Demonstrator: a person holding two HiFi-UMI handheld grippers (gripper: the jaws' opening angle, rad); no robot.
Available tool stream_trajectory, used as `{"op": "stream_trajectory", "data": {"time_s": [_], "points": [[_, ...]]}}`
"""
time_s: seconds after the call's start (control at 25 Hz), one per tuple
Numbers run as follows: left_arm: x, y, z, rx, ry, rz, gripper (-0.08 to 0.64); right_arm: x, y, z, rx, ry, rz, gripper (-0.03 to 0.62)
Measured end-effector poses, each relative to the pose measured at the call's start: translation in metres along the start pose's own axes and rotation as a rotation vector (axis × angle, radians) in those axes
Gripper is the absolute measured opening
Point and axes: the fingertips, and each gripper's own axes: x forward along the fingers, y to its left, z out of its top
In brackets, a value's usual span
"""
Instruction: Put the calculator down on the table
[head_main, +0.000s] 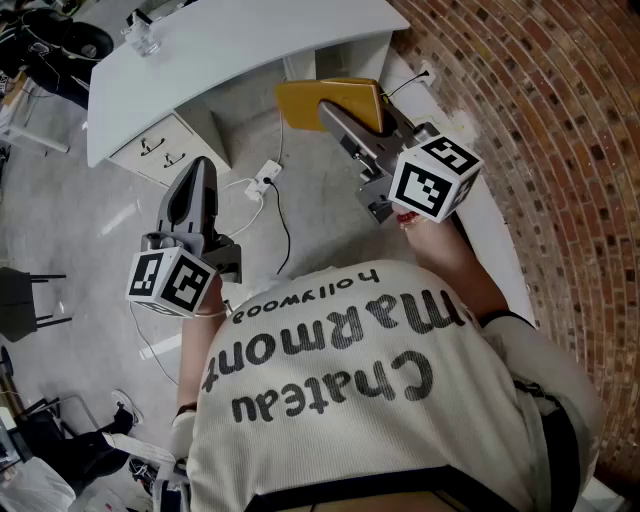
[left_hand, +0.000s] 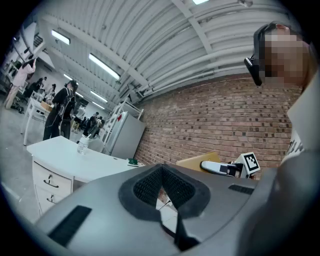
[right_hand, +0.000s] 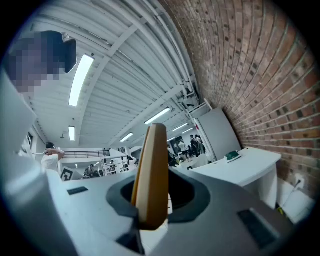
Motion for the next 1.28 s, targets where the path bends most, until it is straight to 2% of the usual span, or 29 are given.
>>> {"op": "stream_trajectory", "data": {"time_s": [0.24,0.4,0.52,0.72,0.92,1.04,1.16,1.28], "points": [[0.006,-0.013,-0.010,-0.004,0.012,-0.007,0.000,-0.018,-0.018,0.002,0.005,-0.014,-0.017,0.092],[0.012,-0.008,-0.009,-0.004,0.006,-0.012,0.000,-0.018,-0.018,0.004,0.037,-0.046,0.016,0.092],[0.025,-0.003,-0.020,0.008,0.039,-0.015,0.000,-0.022,-0.028,-0.004,0.058,-0.042,-0.012,0.092],[0.061,-0.003,-0.041,0.007,0.100,-0.037,0.000,-0.033,-0.071,-0.001,0.130,-0.073,-0.039,0.092],[0.101,0.020,-0.062,-0.009,0.122,-0.029,0.000,-0.026,-0.121,-0.009,0.140,-0.009,-0.129,0.092],[0.135,0.034,-0.075,-0.052,0.157,-0.069,0.000,-0.008,-0.155,-0.016,0.178,0.014,-0.179,0.092],[0.171,0.045,-0.071,-0.063,0.178,-0.120,0.000,0.019,-0.181,-0.016,0.208,0.026,-0.187,0.092],[0.207,0.061,-0.052,-0.039,0.162,-0.127,0.000,0.049,-0.202,-0.006,0.194,0.036,-0.175,0.092]]}}
